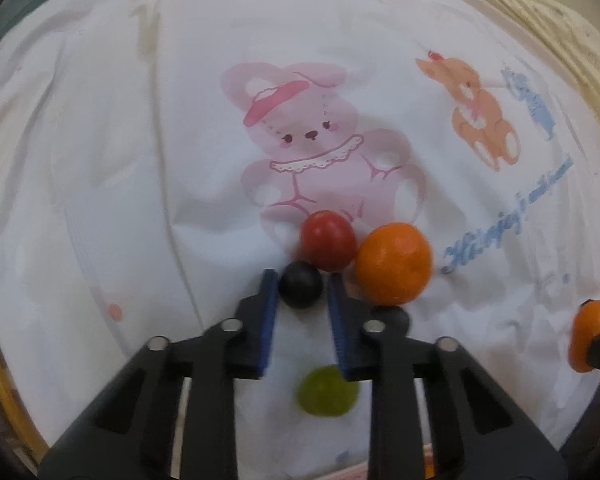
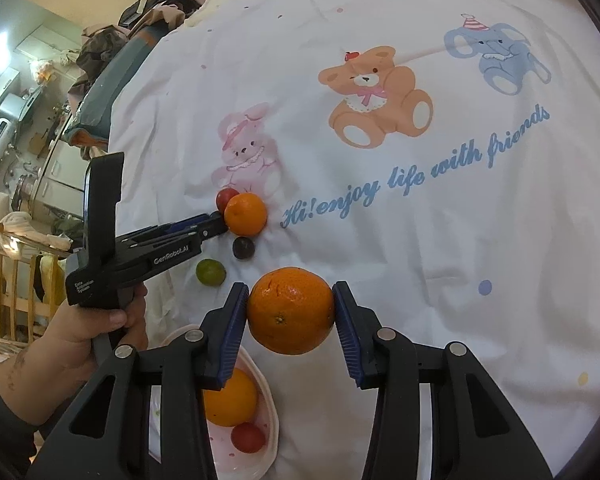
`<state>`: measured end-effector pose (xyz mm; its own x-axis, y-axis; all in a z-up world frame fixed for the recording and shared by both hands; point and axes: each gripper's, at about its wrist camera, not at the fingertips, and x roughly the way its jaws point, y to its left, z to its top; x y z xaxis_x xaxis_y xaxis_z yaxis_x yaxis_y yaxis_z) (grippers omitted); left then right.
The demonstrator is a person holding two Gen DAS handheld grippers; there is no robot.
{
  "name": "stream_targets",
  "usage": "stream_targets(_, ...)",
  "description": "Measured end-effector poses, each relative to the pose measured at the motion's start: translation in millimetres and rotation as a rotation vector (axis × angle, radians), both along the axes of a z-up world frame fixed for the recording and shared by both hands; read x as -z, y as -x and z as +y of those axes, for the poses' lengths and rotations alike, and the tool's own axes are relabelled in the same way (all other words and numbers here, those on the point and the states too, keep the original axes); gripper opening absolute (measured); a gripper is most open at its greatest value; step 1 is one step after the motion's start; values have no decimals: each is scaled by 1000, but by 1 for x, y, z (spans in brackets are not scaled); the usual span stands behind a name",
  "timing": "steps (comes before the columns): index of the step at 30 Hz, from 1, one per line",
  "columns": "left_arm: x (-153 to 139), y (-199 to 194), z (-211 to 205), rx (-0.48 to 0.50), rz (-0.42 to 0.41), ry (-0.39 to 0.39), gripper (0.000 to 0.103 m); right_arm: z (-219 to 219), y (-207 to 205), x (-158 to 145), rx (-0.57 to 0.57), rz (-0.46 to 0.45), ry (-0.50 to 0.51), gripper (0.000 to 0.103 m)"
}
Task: Organize fruits
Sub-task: 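Grasp a mandarin with the right gripper while the left grasps a dark plum, then carry the mandarin and dark plum onto the plate and open both grippers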
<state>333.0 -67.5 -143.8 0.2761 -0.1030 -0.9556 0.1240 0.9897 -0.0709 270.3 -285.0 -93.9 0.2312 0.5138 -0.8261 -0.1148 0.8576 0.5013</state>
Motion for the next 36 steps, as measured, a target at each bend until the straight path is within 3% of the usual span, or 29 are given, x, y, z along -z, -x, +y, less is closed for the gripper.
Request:
stream_targets(19, -49, 49, 32, -38, -51, 39, 18, 12, 6, 1, -27, -46, 62, 45)
stream_targets(36, -104, 134, 49, -67, -140, 82, 18, 29, 52, -32, -49, -113, -5, 45)
